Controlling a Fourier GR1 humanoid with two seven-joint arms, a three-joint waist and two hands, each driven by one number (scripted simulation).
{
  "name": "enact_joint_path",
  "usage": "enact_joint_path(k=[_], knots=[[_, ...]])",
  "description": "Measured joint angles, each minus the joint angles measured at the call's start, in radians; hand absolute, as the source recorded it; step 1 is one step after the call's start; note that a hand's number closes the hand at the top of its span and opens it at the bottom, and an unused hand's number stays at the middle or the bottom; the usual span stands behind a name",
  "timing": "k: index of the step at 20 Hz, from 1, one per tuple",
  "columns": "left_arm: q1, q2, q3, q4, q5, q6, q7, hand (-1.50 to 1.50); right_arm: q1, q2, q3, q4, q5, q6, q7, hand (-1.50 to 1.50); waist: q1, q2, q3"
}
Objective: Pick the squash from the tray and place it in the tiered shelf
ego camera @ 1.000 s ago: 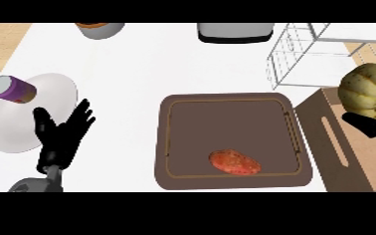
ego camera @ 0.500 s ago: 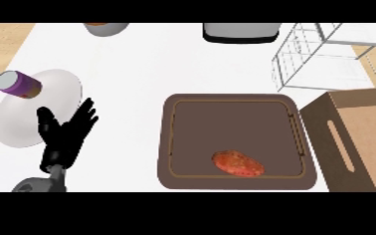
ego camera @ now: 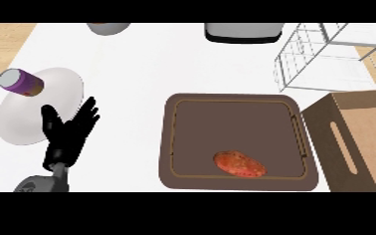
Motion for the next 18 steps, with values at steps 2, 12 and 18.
enact_joint_path(k=[2,12,18], knots=[[-0.003,-0.004,0.006,0.014,-0.001,-0.011,-0.008,0.00,0.007,-0.011,0.006,0.062,0.016,0.008,-0.075,1.50,-0.001,0.000,0.001],[-0.019,-0.019,0.028,0.031,-0.020,-0.029,-0.009,0.00,-0.098,0.008,0.104,0.381,0.185,-0.082,-0.331,1.50,0.005,0.001,0.001],[-0.015,-0.024,0.039,0.019,-0.027,-0.043,-0.011,0.00,-0.153,0.035,0.121,0.567,0.269,-0.183,-0.456,1.50,0.008,0.003,0.001]])
